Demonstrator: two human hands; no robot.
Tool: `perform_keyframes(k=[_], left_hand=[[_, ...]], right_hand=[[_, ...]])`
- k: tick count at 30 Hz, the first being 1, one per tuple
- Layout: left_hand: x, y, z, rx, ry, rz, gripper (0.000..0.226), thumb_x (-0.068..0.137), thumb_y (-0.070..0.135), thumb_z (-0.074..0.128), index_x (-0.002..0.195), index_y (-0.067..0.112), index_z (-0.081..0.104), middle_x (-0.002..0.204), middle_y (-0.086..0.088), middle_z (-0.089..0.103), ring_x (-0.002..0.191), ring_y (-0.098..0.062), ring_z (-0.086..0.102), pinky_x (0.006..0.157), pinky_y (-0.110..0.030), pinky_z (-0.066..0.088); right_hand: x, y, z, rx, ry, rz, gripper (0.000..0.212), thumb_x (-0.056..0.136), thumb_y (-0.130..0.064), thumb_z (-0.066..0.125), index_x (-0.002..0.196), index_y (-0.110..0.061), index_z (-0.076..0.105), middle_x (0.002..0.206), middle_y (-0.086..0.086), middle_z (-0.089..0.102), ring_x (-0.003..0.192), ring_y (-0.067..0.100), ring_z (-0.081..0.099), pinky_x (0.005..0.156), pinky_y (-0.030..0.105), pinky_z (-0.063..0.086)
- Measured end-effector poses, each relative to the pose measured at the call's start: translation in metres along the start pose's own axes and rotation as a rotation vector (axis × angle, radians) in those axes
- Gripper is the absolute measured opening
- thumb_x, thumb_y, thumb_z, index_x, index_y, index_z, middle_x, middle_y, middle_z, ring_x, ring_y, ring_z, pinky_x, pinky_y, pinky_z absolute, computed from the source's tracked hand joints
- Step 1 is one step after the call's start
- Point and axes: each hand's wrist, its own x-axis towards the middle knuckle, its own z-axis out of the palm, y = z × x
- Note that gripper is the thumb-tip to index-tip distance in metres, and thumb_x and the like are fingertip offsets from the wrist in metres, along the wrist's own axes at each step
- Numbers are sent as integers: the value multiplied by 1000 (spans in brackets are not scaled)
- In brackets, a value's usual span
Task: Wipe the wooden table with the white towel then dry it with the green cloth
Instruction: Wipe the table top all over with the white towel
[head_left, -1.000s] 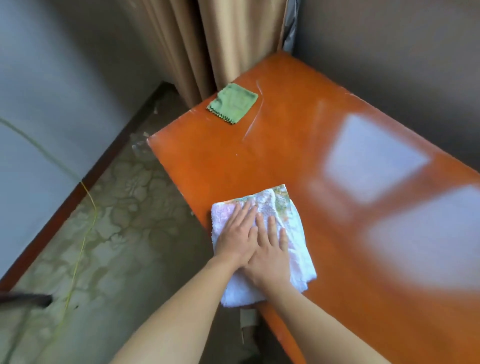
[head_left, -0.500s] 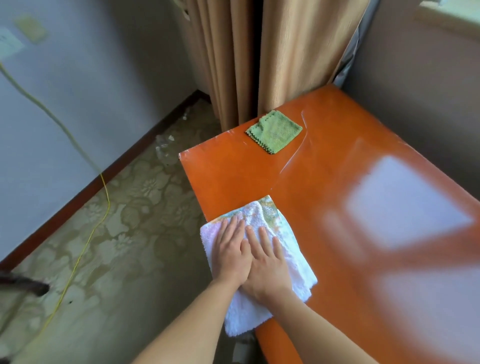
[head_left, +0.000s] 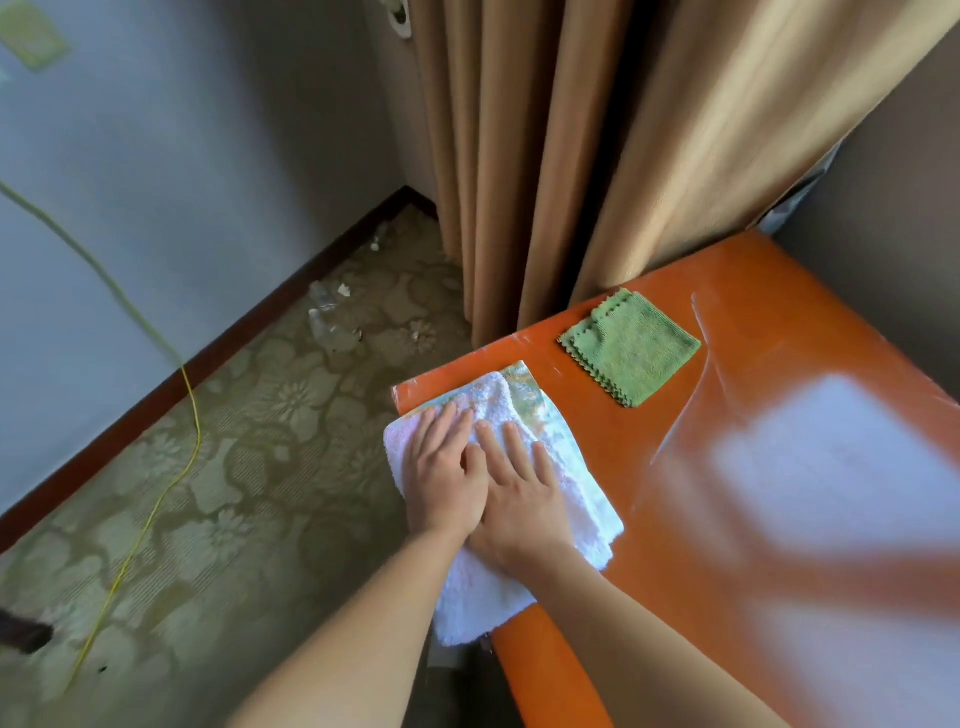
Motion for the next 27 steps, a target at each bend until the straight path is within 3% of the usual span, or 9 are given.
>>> perform_keyframes(k=[4, 7, 11, 14, 19, 23, 27], left_hand=[[50, -9, -10, 9, -14, 11, 50, 91, 28, 29, 132, 21, 56, 144, 8, 45, 140, -9, 25, 118, -28, 11], [74, -14, -14, 90, -1, 50, 53, 89, 33, 26, 130, 19, 58, 139, 6, 51, 134, -11, 34, 116, -31, 18], [94, -12, -16, 196, -70, -12, 51, 87, 34, 30, 129, 23, 57, 128, 5, 59, 117, -15, 51, 107, -30, 24], [112, -6, -19, 296, -213, -115, 46, 92, 35, 28, 133, 29, 48, 132, 5, 54, 119, -18, 46, 104, -34, 24], [144, 23, -23, 303, -451, -196, 43, 96, 35, 18, 124, 25, 49, 134, -3, 52, 121, -27, 45, 99, -41, 28], [164, 48, 0, 215, -509, -77, 45, 96, 40, 17, 124, 25, 49, 136, -4, 51, 121, -31, 46, 100, -43, 29], [163, 43, 7, 190, -500, -52, 48, 94, 44, 16, 127, 28, 47, 137, -1, 50, 121, -30, 46, 100, -43, 32]], right_hand=[[48, -12, -13, -5, -16, 37, 103, 62, -78, -29, 153, -33, -12, 160, -9, -21, 143, 20, -32, 118, 47, -14], [73, -16, -20, 13, -27, 69, 100, 66, -79, -25, 153, -33, -10, 160, -9, -19, 142, 19, -32, 118, 47, -14], [91, -14, -23, -2, -64, 96, 81, 83, -74, 2, 153, -34, -9, 161, -10, -15, 143, 18, -32, 118, 46, -14], [109, -11, -29, -7, -72, 98, 81, 82, -68, 8, 153, -34, -11, 162, -12, -13, 144, 16, -29, 118, 46, -13], [126, 3, -34, 59, 56, 163, 74, 86, -57, 15, 155, -33, 4, 163, -15, 1, 148, 14, -16, 119, 44, -9], [131, 29, -36, 70, 175, 315, 69, 94, -48, 34, 155, -32, 7, 163, -14, 3, 149, 17, -11, 118, 49, -4], [127, 31, -31, 24, 221, 385, 73, 88, -55, 33, 155, -33, 12, 164, -9, 0, 149, 22, -12, 117, 52, -5]])
